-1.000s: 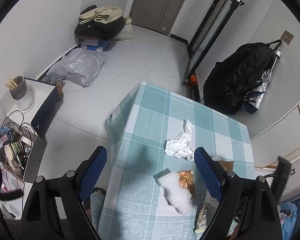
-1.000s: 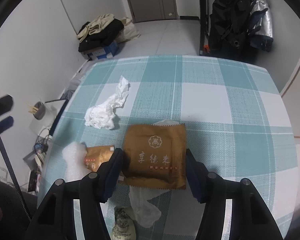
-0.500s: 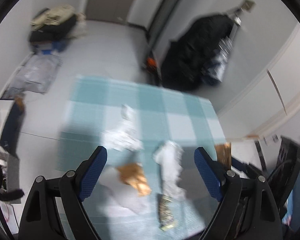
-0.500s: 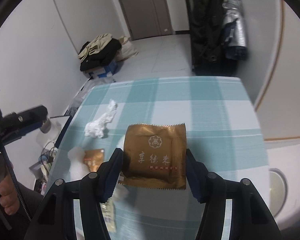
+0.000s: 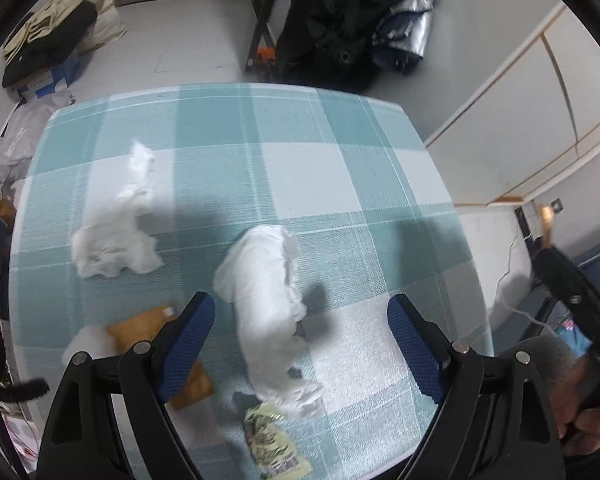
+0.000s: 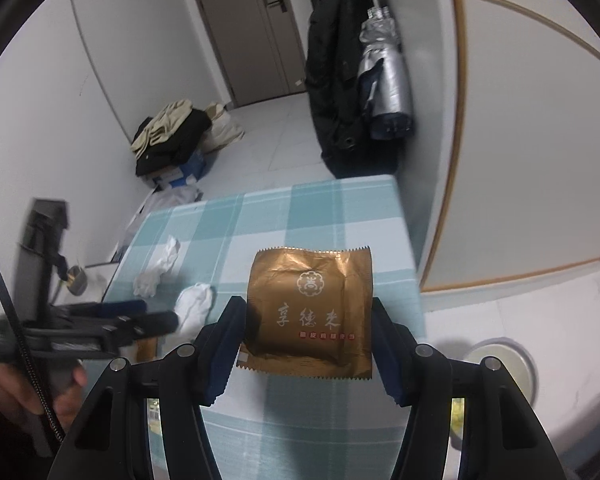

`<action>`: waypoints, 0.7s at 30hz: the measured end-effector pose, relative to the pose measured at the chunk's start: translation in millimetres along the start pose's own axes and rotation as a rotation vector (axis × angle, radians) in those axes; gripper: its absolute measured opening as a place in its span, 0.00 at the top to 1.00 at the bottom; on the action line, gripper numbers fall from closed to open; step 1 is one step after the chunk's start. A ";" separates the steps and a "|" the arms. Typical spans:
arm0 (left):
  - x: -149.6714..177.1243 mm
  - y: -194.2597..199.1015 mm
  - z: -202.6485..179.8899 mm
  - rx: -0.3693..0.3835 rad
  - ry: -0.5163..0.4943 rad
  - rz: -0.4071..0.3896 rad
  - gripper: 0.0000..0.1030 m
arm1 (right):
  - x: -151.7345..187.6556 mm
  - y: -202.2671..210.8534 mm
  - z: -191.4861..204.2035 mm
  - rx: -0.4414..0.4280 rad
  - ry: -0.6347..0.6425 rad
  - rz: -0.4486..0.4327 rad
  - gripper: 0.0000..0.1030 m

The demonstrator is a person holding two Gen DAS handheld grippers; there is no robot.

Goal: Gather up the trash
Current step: 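Lift the brown packet with the right tool while the left tool grasps the white tissue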

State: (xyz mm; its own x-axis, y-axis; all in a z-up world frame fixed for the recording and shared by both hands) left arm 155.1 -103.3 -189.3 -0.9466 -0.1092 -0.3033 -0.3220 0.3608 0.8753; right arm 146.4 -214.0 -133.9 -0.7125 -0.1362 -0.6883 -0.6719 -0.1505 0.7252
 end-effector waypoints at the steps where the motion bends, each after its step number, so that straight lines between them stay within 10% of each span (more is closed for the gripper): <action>1: 0.7 -3.0 -3.0 -0.018 -0.018 -0.003 0.17 | 0.1 3.5 -3.4 0.002 -0.001 -0.006 0.42; 8: 6.2 -18.9 -1.2 -0.077 -0.038 0.018 0.30 | 4.7 10.6 -18.5 0.003 -0.005 -0.019 0.42; 21: 12.4 -26.7 -7.0 -0.116 -0.123 0.036 0.88 | 17.1 7.0 -25.2 -0.013 -0.034 -0.006 0.42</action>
Point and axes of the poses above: each gripper's, at about its wrist camera, not at the fingertips, and y roughly against the way its jaws point, z to its left, x to its underside, the point moved 9 cm from there along -y, roughly the way its jaws point, and after that the axes turned 12 degrees about y, right-handed, at the moved point
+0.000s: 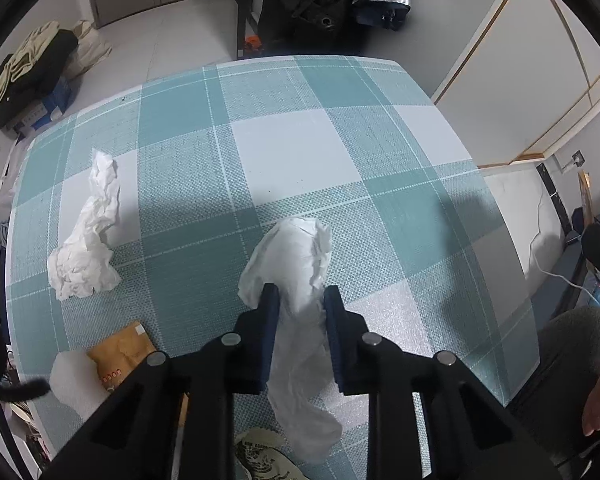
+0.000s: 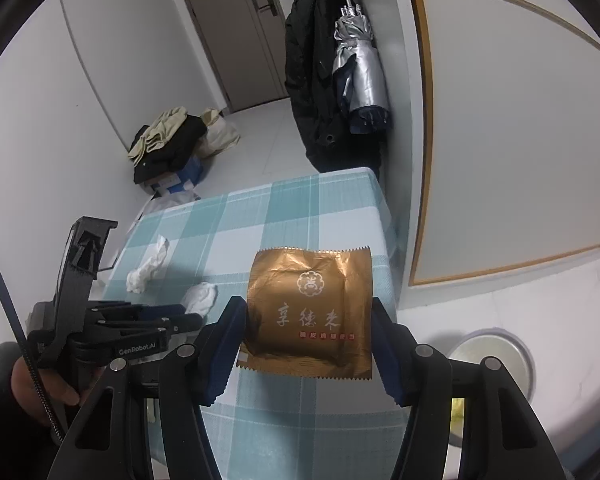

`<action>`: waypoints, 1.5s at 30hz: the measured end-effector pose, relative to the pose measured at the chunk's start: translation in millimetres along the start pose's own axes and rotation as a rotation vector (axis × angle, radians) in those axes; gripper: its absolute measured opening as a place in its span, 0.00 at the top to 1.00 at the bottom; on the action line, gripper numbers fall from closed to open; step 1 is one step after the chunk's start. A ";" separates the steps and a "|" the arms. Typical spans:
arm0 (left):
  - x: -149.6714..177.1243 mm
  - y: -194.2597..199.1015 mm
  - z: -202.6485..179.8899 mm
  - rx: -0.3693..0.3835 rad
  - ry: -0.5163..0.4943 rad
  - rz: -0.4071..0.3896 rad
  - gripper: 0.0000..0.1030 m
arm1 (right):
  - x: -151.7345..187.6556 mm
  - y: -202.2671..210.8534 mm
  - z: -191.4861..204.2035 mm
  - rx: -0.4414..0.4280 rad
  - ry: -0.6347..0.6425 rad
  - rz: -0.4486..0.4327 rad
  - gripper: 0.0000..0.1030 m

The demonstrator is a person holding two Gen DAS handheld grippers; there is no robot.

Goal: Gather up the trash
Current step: 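Lift the brown packet with the right tool while the left tool grasps the white tissue, then carry the brown packet and white tissue over the trash bin with both tools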

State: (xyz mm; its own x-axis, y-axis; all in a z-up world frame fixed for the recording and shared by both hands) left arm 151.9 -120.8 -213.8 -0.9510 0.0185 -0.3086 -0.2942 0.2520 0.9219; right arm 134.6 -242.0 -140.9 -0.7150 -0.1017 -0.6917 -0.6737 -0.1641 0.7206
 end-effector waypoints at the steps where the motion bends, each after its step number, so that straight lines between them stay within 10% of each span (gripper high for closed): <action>1: 0.2 0.3 0.6 -0.001 0.002 0.002 0.92 | -0.2 -1.0 0.0 -0.001 -0.002 0.000 0.42; 21: -8.9 26.7 -2.0 0.115 0.071 -0.056 0.96 | -1.4 3.3 6.8 -0.008 -0.004 -0.010 0.42; 45: -19.7 117.8 -33.9 0.153 0.007 -0.302 0.97 | -21.0 54.9 23.9 -0.031 0.014 -0.116 0.42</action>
Point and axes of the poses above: each gripper's, at about its wrist camera, not at the fingertips, and y roughly against the way its jaws point, z to its left, x to its underside, the point moved 9 cm from there along -y, roughly the way its jaws point, and after that the axes turned 12 degrees about y, right-handed, at the moved point
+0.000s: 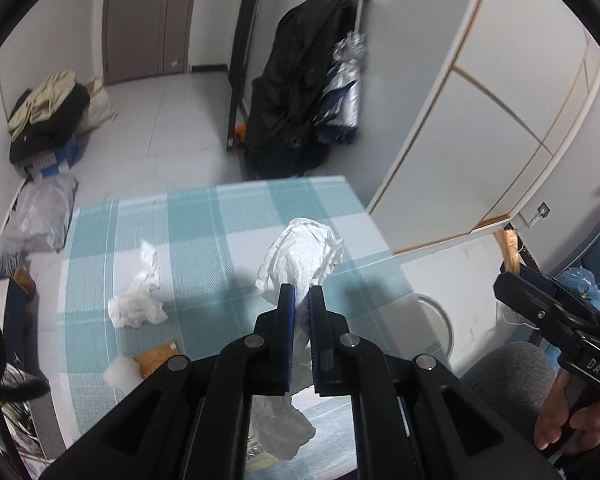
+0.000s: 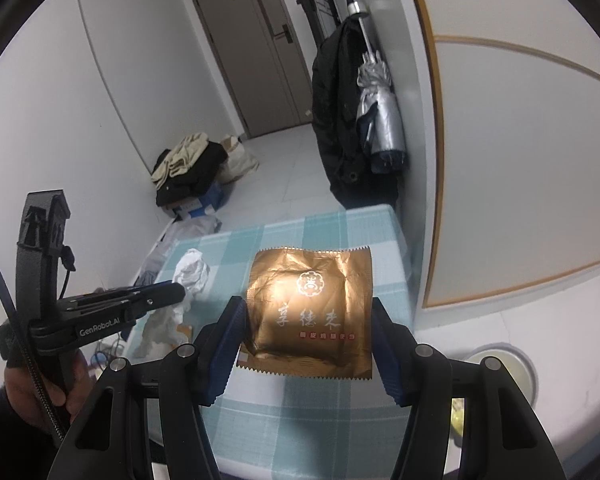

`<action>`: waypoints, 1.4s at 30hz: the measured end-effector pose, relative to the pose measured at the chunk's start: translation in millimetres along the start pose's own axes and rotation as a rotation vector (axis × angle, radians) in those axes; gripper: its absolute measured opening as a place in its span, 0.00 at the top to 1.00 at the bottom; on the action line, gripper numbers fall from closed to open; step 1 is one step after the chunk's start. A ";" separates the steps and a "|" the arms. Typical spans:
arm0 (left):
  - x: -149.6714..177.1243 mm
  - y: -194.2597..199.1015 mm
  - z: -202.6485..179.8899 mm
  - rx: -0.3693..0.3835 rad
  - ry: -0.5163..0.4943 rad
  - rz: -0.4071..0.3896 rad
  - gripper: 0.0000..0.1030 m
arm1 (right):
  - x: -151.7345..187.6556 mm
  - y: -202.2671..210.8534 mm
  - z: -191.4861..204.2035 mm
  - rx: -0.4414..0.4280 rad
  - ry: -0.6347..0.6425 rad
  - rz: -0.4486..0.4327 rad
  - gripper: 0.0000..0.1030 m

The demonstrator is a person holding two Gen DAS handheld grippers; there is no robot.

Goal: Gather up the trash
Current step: 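Carry the brown packet and white tissue over the trash bin with both tools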

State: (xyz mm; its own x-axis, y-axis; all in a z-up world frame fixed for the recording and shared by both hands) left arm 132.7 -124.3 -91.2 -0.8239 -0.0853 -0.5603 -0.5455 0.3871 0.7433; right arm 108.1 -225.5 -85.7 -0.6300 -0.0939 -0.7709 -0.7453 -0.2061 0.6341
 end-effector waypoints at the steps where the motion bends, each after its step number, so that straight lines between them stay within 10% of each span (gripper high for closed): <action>1: -2.3 3.7 -7.3 0.007 -0.007 -0.008 0.97 | -2.2 5.0 -1.8 0.002 0.000 -0.010 0.42; 21: 1.8 -8.3 -164.5 0.203 -0.213 0.007 0.97 | 8.8 88.4 -120.1 0.162 -0.120 -0.091 0.42; 42: 68.9 -133.7 -252.1 0.328 -0.216 0.417 0.97 | 123.4 57.0 -266.0 0.244 -0.417 0.080 0.42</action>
Point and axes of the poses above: each gripper's, at about its wrist camera, not at the fingertips, and y roughly against the way its jaws point, z to its left, x to its underside, the point moved 9 cm from there along -y, roughly the way its jaws point, and after that the axes turned 12 degrees about y, right-handed, at the moved point
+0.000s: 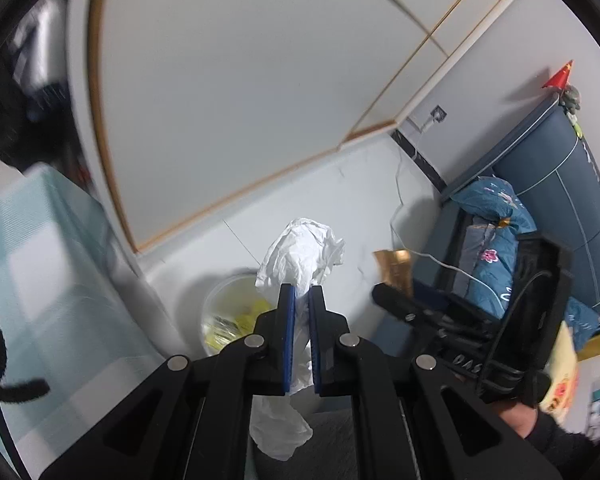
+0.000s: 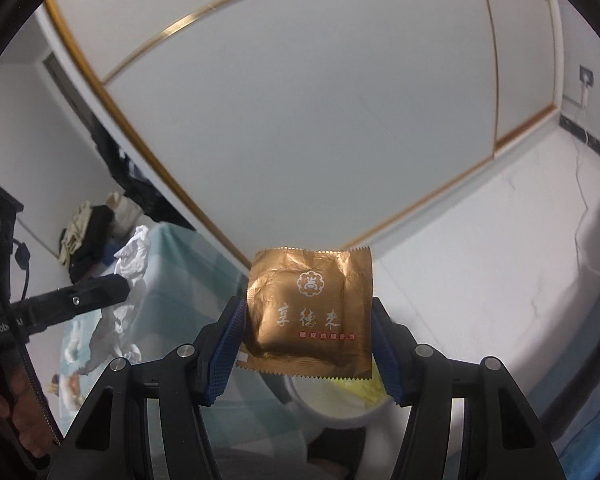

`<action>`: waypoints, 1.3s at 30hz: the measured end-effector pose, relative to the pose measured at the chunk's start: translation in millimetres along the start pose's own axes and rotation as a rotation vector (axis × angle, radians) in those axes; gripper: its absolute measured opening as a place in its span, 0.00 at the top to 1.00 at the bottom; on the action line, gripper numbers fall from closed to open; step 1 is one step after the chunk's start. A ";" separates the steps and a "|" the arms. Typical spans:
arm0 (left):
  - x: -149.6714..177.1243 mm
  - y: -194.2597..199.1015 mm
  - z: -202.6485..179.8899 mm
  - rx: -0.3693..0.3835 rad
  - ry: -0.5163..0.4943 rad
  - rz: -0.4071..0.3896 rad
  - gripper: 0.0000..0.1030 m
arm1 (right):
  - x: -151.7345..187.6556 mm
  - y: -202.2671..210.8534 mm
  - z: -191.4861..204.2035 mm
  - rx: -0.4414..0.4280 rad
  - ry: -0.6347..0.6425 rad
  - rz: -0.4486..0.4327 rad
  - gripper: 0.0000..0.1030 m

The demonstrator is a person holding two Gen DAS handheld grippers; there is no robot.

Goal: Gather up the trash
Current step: 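Carry the brown packet and white tissue over the trash bin with both tools, then open the right tool to drop the brown packet into the bin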

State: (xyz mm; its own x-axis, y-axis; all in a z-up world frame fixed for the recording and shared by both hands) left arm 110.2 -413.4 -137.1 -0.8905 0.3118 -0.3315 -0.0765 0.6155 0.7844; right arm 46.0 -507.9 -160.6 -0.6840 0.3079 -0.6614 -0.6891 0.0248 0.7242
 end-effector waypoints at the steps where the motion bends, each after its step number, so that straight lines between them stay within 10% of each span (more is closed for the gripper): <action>1: 0.6 -9.5 2.2 -0.004 0.008 0.020 0.97 | 4.7 -6.6 -4.7 -0.004 -0.011 0.015 0.42; 21: 15.2 -88.7 28.0 -0.040 0.085 0.221 0.97 | 83.9 -123.8 -32.4 -0.070 -0.077 0.310 0.41; 39: 32.9 -123.8 36.3 -0.066 0.137 0.374 0.97 | 100.5 -125.0 -44.5 -0.069 -0.071 0.346 0.27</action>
State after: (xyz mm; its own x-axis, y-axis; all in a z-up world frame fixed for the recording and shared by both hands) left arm 106.6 -453.1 -264.1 -0.9136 0.4033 0.0524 0.2393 0.4290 0.8710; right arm 52.8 -522.4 -326.3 -0.8630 0.3523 -0.3620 -0.4356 -0.1563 0.8865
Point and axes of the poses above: each gripper's, at about its wrist camera, not at the fingertips, and y roughly against the way its jaws point, z to its left, x to its underside, the point moved 9 cm from there along -y, roughly the way its jaws point, and after that the axes turned 12 degrees about y, right-handed, at the moved point
